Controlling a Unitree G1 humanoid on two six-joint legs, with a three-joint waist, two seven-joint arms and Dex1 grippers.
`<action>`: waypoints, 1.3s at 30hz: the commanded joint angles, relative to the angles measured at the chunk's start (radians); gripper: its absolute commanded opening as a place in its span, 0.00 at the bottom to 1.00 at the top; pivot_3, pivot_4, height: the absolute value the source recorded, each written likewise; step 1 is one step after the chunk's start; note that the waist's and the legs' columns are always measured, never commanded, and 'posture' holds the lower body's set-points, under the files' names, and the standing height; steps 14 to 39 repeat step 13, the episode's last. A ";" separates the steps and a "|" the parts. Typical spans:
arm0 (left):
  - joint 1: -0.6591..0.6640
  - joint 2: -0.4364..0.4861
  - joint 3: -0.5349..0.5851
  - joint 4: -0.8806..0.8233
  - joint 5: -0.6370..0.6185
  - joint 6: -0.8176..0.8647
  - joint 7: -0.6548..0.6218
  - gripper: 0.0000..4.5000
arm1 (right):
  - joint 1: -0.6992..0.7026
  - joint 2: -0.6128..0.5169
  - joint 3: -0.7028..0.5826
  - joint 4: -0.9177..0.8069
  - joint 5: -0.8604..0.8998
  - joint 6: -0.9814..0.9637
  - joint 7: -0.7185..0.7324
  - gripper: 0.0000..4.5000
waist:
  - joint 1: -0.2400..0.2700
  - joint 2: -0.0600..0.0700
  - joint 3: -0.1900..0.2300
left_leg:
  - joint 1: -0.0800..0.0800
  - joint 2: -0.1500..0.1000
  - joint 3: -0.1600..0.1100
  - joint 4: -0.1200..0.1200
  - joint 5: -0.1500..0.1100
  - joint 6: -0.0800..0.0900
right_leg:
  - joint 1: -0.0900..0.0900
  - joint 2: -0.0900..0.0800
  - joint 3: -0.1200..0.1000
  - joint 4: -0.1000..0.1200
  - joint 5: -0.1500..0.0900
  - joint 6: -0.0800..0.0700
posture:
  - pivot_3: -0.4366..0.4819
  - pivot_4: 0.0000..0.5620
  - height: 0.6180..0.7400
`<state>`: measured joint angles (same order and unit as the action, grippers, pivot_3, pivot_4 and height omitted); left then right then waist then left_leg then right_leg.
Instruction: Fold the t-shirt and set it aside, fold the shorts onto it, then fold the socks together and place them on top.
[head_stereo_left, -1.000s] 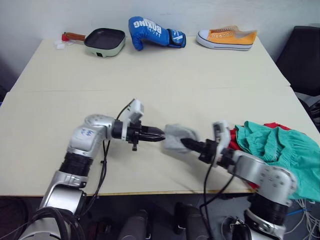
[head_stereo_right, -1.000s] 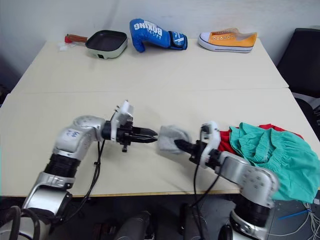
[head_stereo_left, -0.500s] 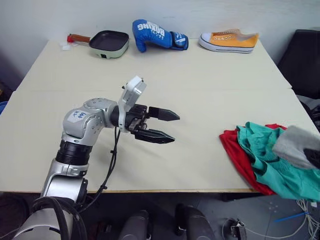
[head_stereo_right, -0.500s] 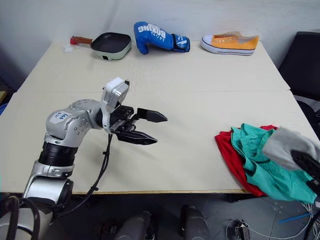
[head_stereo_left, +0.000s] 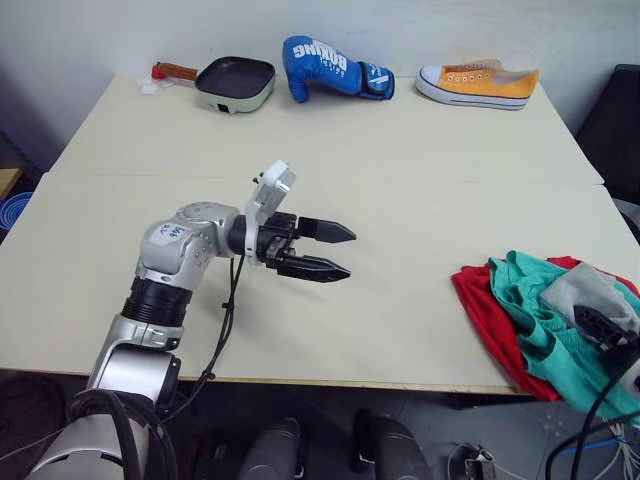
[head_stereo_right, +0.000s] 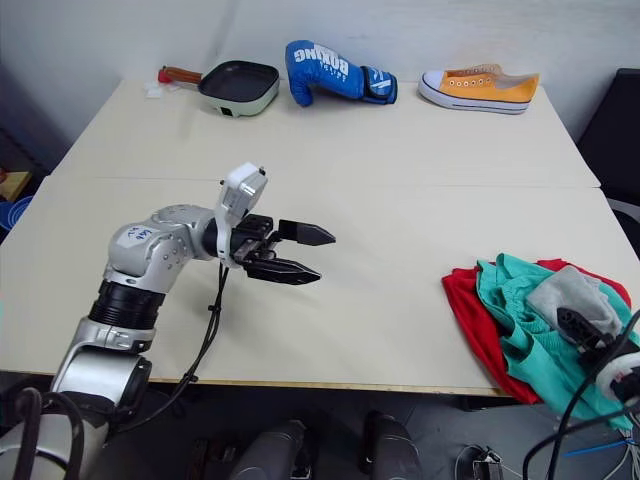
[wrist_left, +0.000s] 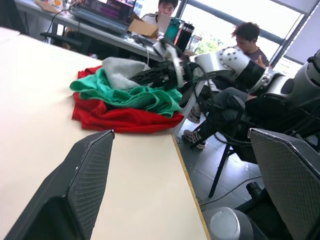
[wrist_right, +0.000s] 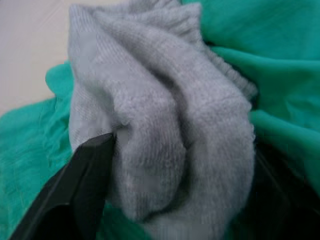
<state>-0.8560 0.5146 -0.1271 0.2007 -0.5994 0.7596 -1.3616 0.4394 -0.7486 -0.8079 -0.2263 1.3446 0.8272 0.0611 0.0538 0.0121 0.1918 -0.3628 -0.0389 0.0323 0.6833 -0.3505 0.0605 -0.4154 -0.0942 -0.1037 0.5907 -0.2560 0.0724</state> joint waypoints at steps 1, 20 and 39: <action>-0.007 0.063 0.024 -0.006 -0.005 0.011 -0.048 1.00 | 0.158 -0.066 -0.161 -0.150 -0.195 -0.078 0.213 0.99 | 0.000 0.000 0.000 | 0.000 0.000 0.000 0.000 0.000 0.000 | 0.000 0.000 0.000 0.000 0.000 0.000 | 0.48 0.27 1.00; -0.058 0.355 0.163 0.195 -0.019 0.035 -0.167 1.00 | 0.623 -0.215 -0.715 0.139 -0.514 -0.294 1.140 0.99 | -0.004 -0.005 0.004 | 0.005 0.001 0.001 -0.002 -0.004 -0.001 | 0.002 0.001 0.002 -0.002 0.000 0.000 | 0.48 0.27 1.00; -0.058 0.355 0.163 0.195 -0.019 0.035 -0.167 1.00 | 0.623 -0.215 -0.715 0.139 -0.514 -0.294 1.140 0.99 | -0.004 -0.005 0.004 | 0.005 0.001 0.001 -0.002 -0.004 -0.001 | 0.002 0.001 0.002 -0.002 0.000 0.000 | 0.48 0.27 1.00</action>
